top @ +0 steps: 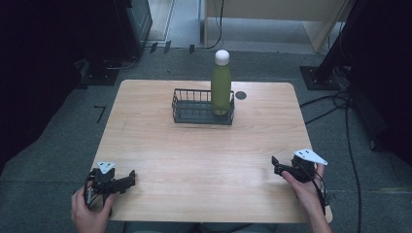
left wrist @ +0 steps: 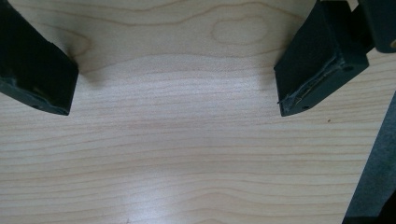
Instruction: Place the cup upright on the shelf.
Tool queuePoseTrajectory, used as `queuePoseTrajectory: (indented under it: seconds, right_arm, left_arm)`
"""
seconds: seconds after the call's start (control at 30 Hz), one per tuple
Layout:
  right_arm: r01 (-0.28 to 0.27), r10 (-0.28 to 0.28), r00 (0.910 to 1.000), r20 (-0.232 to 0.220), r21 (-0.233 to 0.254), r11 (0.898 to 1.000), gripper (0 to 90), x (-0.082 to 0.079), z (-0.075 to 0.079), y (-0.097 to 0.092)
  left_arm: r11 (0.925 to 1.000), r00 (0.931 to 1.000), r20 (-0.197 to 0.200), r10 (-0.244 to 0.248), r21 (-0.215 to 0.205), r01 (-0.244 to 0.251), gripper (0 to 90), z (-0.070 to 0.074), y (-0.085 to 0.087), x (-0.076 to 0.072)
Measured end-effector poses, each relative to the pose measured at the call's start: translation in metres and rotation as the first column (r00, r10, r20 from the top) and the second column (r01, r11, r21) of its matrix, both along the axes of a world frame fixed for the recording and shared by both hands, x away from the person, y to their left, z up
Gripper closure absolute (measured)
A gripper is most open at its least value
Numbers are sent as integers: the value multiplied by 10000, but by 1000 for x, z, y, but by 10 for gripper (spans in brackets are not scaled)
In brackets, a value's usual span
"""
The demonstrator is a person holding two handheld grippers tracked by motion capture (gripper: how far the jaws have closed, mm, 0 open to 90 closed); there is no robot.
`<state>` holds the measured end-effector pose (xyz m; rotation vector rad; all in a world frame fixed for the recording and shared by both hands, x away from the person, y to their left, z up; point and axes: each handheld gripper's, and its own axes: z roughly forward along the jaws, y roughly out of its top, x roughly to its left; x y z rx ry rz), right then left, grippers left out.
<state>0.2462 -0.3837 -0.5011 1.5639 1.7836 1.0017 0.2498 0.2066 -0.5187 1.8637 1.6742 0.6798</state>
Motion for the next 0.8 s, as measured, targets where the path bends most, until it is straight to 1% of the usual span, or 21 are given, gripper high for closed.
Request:
queuePoseTrajectory:
  seconds: [0.1,0.2,0.37,0.43,0.47,0.57,0.6,0.67,0.77,0.8]
  right_arm:
    - [92,-92,9999,-73,-11,10000,69,-3,-4,-4]
    - [252,-251,9994,-234,4,9997,69,-10,-10,-11]
    - [421,-426,9983,-402,-142,9990,68,-18,-15,-18]
    - [435,-444,9982,-402,-228,9988,68,-20,-16,-20]
    - [527,-540,9973,-499,-270,9982,68,-24,-18,-22]
    - [569,-586,9966,-585,-309,9979,68,-27,-20,-25]
    - [627,-651,9954,-701,-365,9974,67,-30,-22,-26]
    - [711,-738,9944,-762,-380,9967,65,-33,-22,-28]
    - [756,-802,9931,-858,-560,9956,59,-37,-23,-29]
    - [784,-837,9918,-963,-579,9952,59,-39,-23,-29]
  left_arm:
    - [10000,10000,5,3,-3,-3,0,0,0,0]
    - [10000,10000,24,20,-14,-20,0,0,0,0]
    - [10000,10000,26,21,-18,-21,0,0,0,0]
    - [10000,10000,26,19,-16,-19,0,0,0,0]
    - [10000,10000,7,4,-1,-4,0,0,0,0]
    - [10000,10000,3,1,2,-1,0,0,0,0]
    - [10000,10000,9,3,-1,-3,0,0,0,0]
    - [10000,10000,8,3,2,-3,0,0,0,0]
    - [10000,10000,9,3,2,-3,0,0,0,0]
    - [10000,10000,-8,-3,1,3,0,0,0,0]
